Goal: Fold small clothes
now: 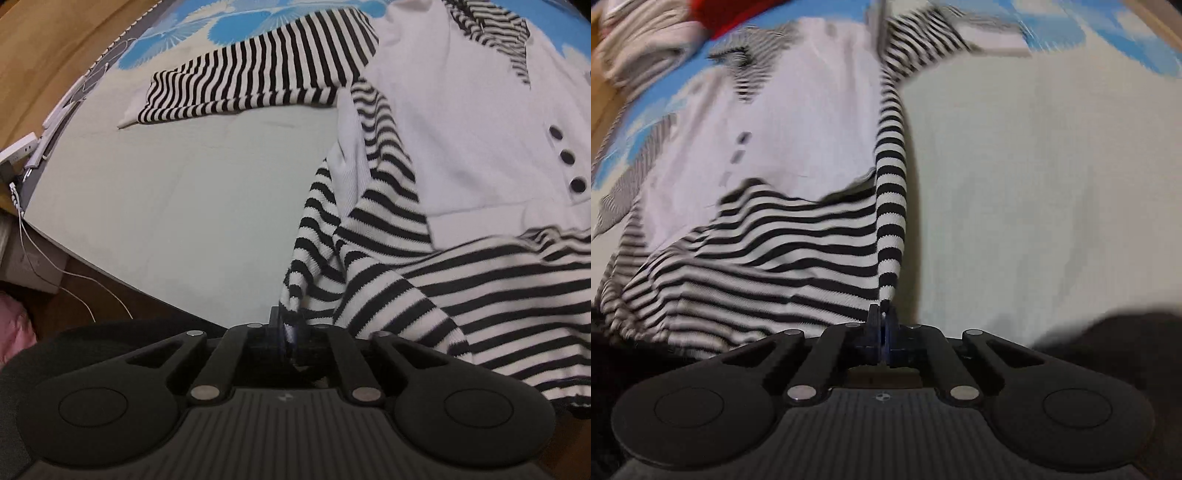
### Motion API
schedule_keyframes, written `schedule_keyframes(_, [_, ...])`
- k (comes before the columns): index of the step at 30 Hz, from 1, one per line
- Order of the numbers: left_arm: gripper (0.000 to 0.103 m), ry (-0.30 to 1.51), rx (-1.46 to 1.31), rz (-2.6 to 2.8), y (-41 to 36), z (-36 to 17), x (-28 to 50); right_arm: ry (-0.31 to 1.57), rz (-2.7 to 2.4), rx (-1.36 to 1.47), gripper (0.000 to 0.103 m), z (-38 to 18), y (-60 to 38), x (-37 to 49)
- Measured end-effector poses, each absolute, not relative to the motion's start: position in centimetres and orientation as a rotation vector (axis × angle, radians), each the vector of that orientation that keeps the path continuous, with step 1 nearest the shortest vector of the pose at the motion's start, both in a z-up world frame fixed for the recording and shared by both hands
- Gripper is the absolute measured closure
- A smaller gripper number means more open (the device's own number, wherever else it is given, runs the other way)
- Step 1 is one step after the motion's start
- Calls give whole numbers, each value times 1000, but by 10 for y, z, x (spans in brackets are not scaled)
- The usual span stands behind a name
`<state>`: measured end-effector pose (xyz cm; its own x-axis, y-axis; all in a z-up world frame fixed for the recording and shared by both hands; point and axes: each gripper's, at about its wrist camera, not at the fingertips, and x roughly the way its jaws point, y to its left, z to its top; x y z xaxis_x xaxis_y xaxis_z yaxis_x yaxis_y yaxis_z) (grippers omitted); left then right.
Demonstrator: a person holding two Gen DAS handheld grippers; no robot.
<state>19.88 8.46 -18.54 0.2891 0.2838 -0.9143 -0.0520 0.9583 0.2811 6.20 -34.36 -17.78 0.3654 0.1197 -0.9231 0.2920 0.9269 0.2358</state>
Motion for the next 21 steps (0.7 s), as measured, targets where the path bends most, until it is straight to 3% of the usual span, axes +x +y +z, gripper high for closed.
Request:
schedule_keyframes(1, [77, 1258, 197, 234, 83, -186, 201, 1205, -124, 429, 97, -179, -347, 68])
schedule_keyframes(3, [48, 1229, 131, 241, 86, -175, 208, 1201, -122, 426, 93, -176, -348, 81])
schedule_keyframes(4, [40, 1200, 69, 241, 94, -166, 210, 1187, -113, 396, 87, -171, -346, 83])
schedule_keyframes(5, [25, 1180, 25, 252, 102, -159, 211, 1167, -103, 366, 72, -165, -340, 82])
schedule_keyframes(6, [17, 1151, -25, 276, 112, -148, 211, 1137, -93, 334, 55, -156, -339, 82])
schedule_keyframes(7, [16, 1111, -76, 302, 124, -138, 214, 1111, -91, 312, 50, -148, -337, 80])
schedule_keyframes(12, [12, 982, -308, 446, 190, -115, 268, 1005, -94, 279, 50, -116, -335, 86])
schedule_keyframes(21, [12, 972, -510, 637, 305, -169, 400, 1036, -58, 146, 50, -115, -295, 131])
